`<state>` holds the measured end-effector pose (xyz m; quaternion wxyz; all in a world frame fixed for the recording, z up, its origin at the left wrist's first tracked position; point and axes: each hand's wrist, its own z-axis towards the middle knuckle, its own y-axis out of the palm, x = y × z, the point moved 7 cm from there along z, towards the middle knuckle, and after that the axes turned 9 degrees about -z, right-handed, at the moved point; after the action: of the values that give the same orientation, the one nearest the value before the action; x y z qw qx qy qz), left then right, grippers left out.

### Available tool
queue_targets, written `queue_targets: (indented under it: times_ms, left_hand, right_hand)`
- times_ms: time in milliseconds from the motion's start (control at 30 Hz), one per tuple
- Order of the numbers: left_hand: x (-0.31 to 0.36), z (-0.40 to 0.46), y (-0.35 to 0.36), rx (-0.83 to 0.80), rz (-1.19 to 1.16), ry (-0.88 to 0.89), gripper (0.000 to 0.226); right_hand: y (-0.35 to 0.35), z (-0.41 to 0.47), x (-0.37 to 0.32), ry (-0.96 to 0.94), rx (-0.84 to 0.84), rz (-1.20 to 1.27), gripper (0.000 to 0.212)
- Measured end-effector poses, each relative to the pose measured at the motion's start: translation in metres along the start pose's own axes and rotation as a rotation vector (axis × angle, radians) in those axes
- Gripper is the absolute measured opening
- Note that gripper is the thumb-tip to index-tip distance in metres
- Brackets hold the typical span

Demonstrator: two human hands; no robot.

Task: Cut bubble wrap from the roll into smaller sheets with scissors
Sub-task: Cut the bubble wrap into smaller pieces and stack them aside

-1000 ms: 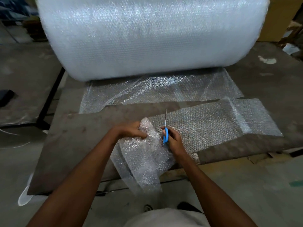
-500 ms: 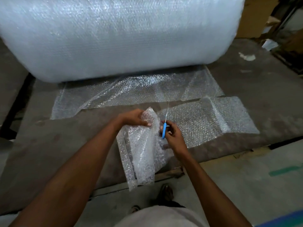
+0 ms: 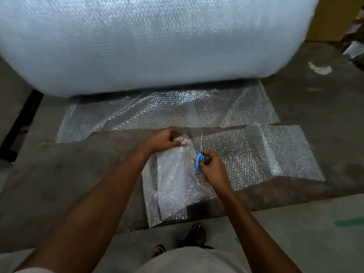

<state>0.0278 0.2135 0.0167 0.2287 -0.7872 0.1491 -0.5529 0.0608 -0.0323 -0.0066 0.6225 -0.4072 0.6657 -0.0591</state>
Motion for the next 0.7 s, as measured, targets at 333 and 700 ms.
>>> queue_targets:
  times_ms: [333, 700]
  left_hand:
    - [-0.104, -0.118, -0.018, 0.860, 0.003, -0.521, 0.082]
    - [-0.111, -0.157, 0.039, 0.673, -0.071, -0.507, 0.057]
  right_hand:
    - [0.005, -0.019, 0.006, -0.132, 0.035, -0.231, 0.042]
    - [0.008, -0.042, -0.001, -0.130, 0.117, -0.247, 0.037]
